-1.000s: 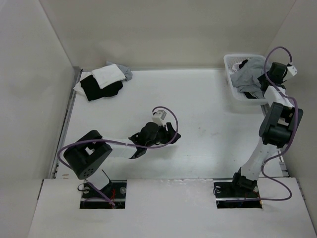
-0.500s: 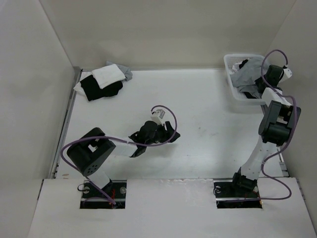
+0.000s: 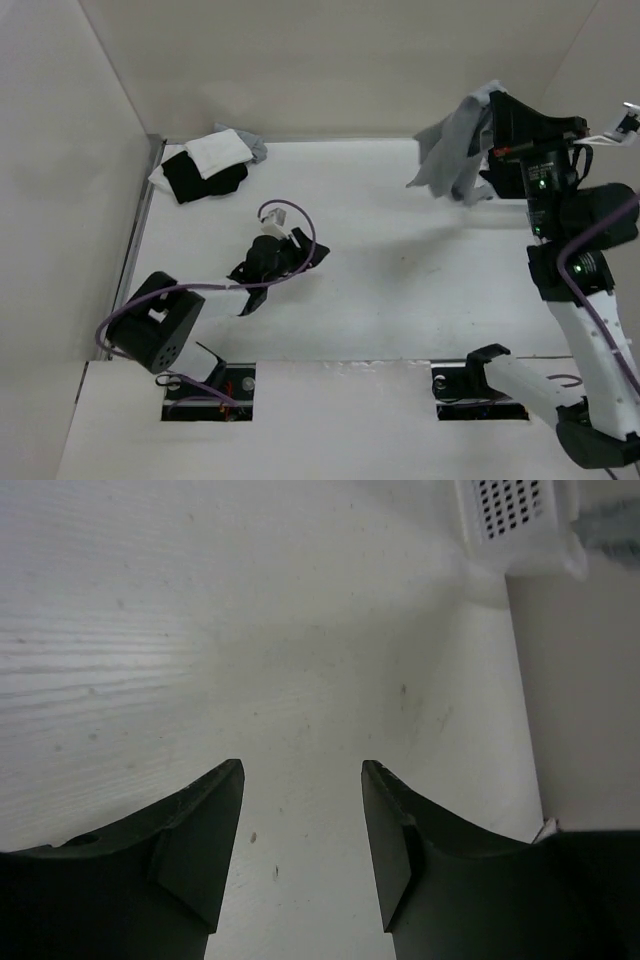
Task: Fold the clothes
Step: Move the tank top to the center of the board
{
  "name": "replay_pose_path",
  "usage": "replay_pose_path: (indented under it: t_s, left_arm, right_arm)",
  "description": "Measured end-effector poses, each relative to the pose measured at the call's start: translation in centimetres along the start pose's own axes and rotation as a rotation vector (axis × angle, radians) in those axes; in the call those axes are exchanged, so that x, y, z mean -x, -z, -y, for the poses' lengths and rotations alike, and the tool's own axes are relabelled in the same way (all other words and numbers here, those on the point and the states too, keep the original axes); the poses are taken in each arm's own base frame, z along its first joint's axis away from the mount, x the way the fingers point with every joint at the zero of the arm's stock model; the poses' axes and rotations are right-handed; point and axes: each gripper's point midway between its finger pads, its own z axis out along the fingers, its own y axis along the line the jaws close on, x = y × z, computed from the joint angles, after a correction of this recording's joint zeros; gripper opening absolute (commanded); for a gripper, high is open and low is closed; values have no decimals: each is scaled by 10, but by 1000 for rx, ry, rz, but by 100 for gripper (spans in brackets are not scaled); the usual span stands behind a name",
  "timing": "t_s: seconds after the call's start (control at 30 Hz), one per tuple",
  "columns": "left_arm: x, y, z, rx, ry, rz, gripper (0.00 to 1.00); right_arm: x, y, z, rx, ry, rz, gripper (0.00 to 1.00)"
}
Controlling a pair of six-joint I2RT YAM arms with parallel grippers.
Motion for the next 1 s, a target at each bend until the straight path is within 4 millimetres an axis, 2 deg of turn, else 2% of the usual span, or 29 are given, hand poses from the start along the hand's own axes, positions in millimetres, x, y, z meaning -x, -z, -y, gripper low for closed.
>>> replay_pose_path:
  t_s: [0.03, 0.07, 0.13, 0.17, 0.23, 0.3, 0.4, 0.47, 0.5, 0.53, 0.57, 0.6, 0.63, 0.67, 0.73, 0.77, 0.83, 0.87, 0.9, 0.93, 0.97, 1.0]
  left_arm:
    - [14, 6, -5, 7, 24, 37, 49]
    - [27, 15, -9, 12, 47, 79, 49]
    - [51, 29, -13, 16, 78, 151, 49]
    - [67, 40, -16, 16, 98, 201, 49]
    - [84, 55, -20, 20, 115, 261, 49]
    - [102, 76, -33, 45, 140, 332, 49]
    - [114, 91, -46, 82, 156, 386, 49]
    - [110, 94, -56, 115, 167, 378, 49]
    - [108, 94, -61, 131, 169, 369, 48]
    - [104, 94, -66, 147, 172, 359, 48]
    - [99, 93, -72, 167, 174, 343, 48]
    - [96, 92, -76, 182, 176, 329, 48]
    - [91, 90, -81, 200, 178, 312, 47]
    - [85, 88, -85, 215, 179, 293, 47]
    - [70, 83, -90, 239, 175, 240, 44]
    - [62, 81, -90, 244, 169, 215, 42]
    - [44, 77, -85, 242, 130, 151, 41]
    - [33, 74, -78, 230, 103, 112, 40]
    - [20, 72, -70, 219, 64, 66, 39]
    - [9, 70, -61, 207, 28, 28, 39]
    - [-3, 68, -50, 188, -17, -17, 39]
    - [-15, 66, -39, 171, -62, -54, 38]
  right_arm:
    - [8, 11, -36, 84, -42, -11, 1]
    - [13, 17, -56, 133, -67, -18, 1]
    - [21, 29, -92, 225, -126, -42, 1]
    - [21, 34, -101, 249, -147, -53, 1]
    - [6, 39, -111, 273, -181, -105, 1]
    - [-24, 41, -114, 277, -196, -179, 1]
    - [-87, 34, -103, 246, -195, -298, 3]
    - [-152, 24, -73, 175, -179, -403, 3]
    - [-186, 16, -50, 125, -173, -453, 3]
    - [-210, 9, -28, 80, -169, -486, 4]
    - [-249, -4, 8, -1, -158, -544, 7]
    - [-274, -12, 32, -50, -157, -578, 14]
    - [-306, -23, 70, -129, -151, -623, 20]
    - [-333, -30, 105, -199, -148, -660, 28]
    - [-376, -32, 178, -354, -140, -735, 38]
    - [-387, -26, 208, -423, -133, -762, 41]
    - [-389, -13, 234, -494, -118, -790, 42]
    - [-384, -8, 240, -512, -105, -787, 35]
    - [-379, -2, 238, -510, -91, -781, 25]
    - [-372, 8, 229, -495, -73, -777, 11]
    - [-366, 24, 215, -477, -56, -781, 1]
    - [-361, 41, 200, -454, -48, -785, 0]
